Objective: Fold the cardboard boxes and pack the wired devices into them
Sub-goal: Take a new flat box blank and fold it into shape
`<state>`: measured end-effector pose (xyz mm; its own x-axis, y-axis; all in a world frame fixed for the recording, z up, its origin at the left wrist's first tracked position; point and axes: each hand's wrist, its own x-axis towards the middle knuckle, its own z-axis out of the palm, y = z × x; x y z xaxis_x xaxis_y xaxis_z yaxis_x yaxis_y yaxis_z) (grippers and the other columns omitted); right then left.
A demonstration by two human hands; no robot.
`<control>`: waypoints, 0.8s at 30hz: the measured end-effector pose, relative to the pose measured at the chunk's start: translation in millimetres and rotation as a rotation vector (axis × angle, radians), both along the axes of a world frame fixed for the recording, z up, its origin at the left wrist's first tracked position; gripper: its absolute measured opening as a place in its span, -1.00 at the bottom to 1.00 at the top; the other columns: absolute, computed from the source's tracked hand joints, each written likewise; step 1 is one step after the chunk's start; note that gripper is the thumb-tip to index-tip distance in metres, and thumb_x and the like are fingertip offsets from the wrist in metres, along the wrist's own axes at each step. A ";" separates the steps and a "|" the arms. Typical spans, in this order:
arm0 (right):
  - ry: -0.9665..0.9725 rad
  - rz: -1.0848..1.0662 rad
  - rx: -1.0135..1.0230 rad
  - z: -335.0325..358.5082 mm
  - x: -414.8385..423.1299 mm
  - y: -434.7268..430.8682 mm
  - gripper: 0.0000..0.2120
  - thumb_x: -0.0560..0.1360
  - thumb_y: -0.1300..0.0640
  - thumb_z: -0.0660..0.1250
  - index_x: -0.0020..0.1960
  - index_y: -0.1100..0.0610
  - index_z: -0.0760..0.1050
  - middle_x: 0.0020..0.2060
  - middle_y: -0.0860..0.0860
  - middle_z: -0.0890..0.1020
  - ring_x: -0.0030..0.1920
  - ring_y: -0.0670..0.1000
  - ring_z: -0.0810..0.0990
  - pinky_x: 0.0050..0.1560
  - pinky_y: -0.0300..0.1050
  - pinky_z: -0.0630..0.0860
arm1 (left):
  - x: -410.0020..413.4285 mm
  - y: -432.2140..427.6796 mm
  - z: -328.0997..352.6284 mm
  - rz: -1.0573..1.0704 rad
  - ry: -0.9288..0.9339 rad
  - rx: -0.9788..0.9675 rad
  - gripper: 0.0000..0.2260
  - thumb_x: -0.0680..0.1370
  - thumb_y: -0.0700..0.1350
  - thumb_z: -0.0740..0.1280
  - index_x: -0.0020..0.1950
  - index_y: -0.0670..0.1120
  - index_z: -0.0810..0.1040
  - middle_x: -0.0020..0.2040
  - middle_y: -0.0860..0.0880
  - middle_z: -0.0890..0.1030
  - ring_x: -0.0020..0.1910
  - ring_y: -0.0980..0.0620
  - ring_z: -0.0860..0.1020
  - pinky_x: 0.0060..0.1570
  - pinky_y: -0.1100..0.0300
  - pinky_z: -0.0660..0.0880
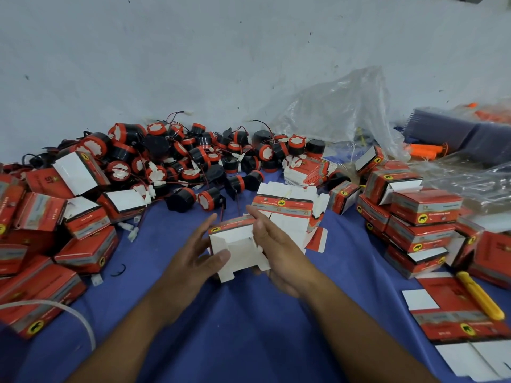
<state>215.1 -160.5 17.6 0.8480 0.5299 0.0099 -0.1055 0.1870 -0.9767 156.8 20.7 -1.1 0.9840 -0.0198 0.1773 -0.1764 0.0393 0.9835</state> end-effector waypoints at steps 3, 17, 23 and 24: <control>0.054 0.101 0.050 2.0 0.4 -5.2 -0.39 0.48 -0.12 0.41 0.49 -0.14 0.33 0.37 0.08 0.50 0.18 0.15 0.58 -0.23 -0.12 0.52 | 2.6 5.2 -0.9 0.036 0.004 -0.050 -0.45 0.44 0.17 0.46 0.40 0.20 0.42 0.26 0.08 0.61 0.21 0.03 0.59 0.02 0.26 0.56; 0.014 -0.006 -0.001 -5.1 3.3 0.5 -0.59 0.39 0.17 0.33 0.23 0.02 0.43 0.17 0.25 0.60 -0.08 0.21 0.63 -0.57 -0.18 0.35 | -2.7 -1.0 5.4 -0.034 -0.050 0.061 -0.64 0.39 0.10 0.50 0.14 0.16 0.52 0.10 0.03 0.64 0.04 0.07 0.63 -0.12 0.25 0.58; -0.002 0.051 -0.045 -6.7 2.1 1.0 -0.63 0.41 -0.01 0.41 0.15 0.06 0.42 -0.18 0.12 0.67 -0.41 0.15 0.58 -0.57 -0.16 0.36 | -2.6 -1.1 8.5 -0.026 -0.030 0.020 -0.61 0.38 0.11 0.47 0.18 0.14 0.56 0.02 0.02 0.65 -0.01 0.03 0.63 -0.10 0.18 0.58; -0.029 0.039 -0.084 -6.4 1.7 1.2 -0.65 0.42 -0.03 0.40 0.14 0.06 0.43 -0.19 0.11 0.66 -0.43 0.13 0.56 -0.56 -0.16 0.35 | -3.1 -1.3 9.2 -0.036 -0.013 -0.001 -0.60 0.37 0.10 0.48 0.19 0.14 0.56 0.02 0.01 0.65 0.00 0.01 0.64 -0.10 0.16 0.58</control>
